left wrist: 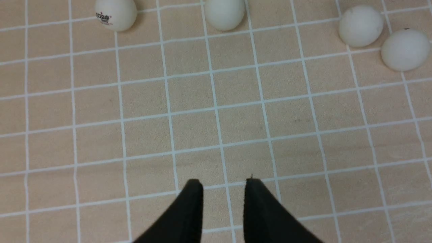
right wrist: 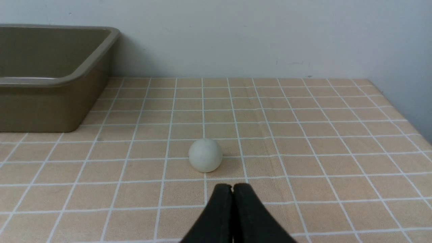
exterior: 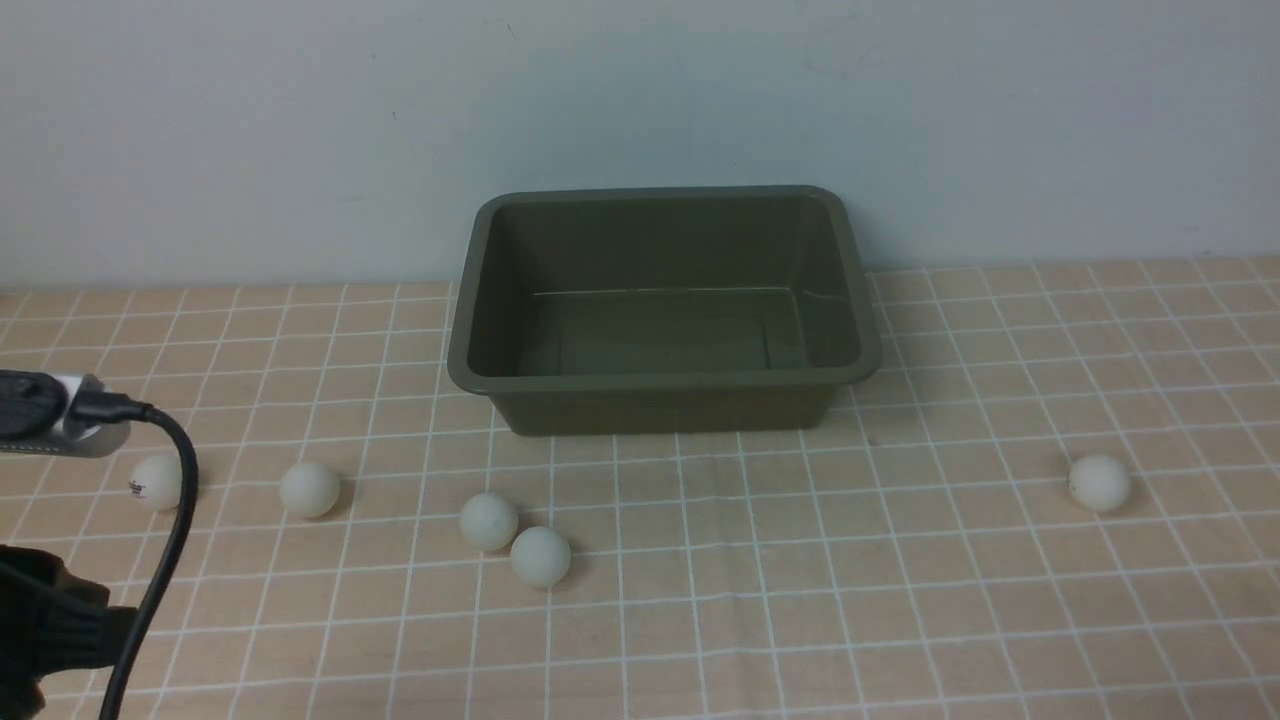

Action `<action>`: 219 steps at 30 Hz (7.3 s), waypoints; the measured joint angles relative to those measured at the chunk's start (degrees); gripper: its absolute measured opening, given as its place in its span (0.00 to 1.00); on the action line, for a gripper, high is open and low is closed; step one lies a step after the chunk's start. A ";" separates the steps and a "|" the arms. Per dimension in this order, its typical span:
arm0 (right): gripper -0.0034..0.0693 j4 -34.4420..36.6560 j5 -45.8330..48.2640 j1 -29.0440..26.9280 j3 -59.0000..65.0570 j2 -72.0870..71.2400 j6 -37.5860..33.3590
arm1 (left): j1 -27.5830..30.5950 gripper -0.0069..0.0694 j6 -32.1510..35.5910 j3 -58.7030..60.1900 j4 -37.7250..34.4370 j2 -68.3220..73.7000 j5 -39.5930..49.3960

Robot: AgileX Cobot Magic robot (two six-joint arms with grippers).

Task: Put the table tennis balls into the box on the light coffee tablecloth.
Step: 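Reach for and grasp a ping pong ball on the table beside the basket, then drop the ball into the bin, then reach for and grasp a ping pong ball on the table beside the basket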

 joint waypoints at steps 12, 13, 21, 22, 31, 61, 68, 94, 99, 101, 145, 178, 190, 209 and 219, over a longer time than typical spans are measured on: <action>0.02 0.00 0.00 0.00 0.00 0.00 0.00 | 0.00 0.68 -0.78 -1.78 0.43 1.77 0.03; 0.02 0.00 0.00 0.00 0.00 0.00 0.00 | 0.00 0.69 -1.34 -3.58 0.63 3.51 0.09; 0.02 0.00 0.00 0.00 0.00 0.00 0.00 | 0.75 0.69 -6.93 -15.60 7.93 19.07 0.56; 0.02 0.00 0.00 0.00 0.00 0.00 0.00 | 1.39 0.69 -7.46 -16.89 8.49 20.78 1.05; 0.02 0.00 0.00 0.00 0.00 0.00 0.00 | 16.29 0.69 -6.12 -20.98 -0.78 34.86 1.95; 0.02 0.00 0.00 0.00 0.00 0.00 0.00 | 20.88 0.69 18.48 -33.88 -23.10 55.15 -5.21; 0.02 0.00 0.00 0.00 0.00 0.00 0.00 | 20.88 0.69 16.97 -38.03 -19.46 60.81 -2.64; 0.02 0.00 0.00 0.00 0.00 0.00 0.00 | 17.54 0.69 16.19 -38.97 -14.44 65.70 -3.53; 0.02 0.00 0.00 0.00 0.00 0.00 0.00 | 17.54 0.69 16.19 -38.97 -14.32 65.82 -4.24; 0.02 0.00 0.00 0.00 0.00 0.00 0.00 | 17.54 0.69 16.19 -38.97 -14.27 65.88 -4.29; 0.02 0.00 0.91 0.00 -0.11 0.00 0.00 | -1.93 0.51 23.09 -65.18 -39.15 68.42 13.52; 0.02 0.00 1.10 0.00 -0.11 0.00 0.00 | -18.89 0.53 30.35 -65.18 -25.01 77.17 -2.89; 0.02 0.00 1.10 0.00 -0.15 0.00 0.00 | -18.83 0.71 30.65 -65.18 -24.68 73.09 -5.14; 0.02 0.00 1.30 0.00 -0.17 0.00 0.00 | 0.28 0.71 7.37 -61.30 -0.96 59.85 21.16; 0.02 0.00 1.32 0.00 -0.17 0.00 0.00 | 3.51 0.71 9.86 -42.15 -6.95 59.91 9.66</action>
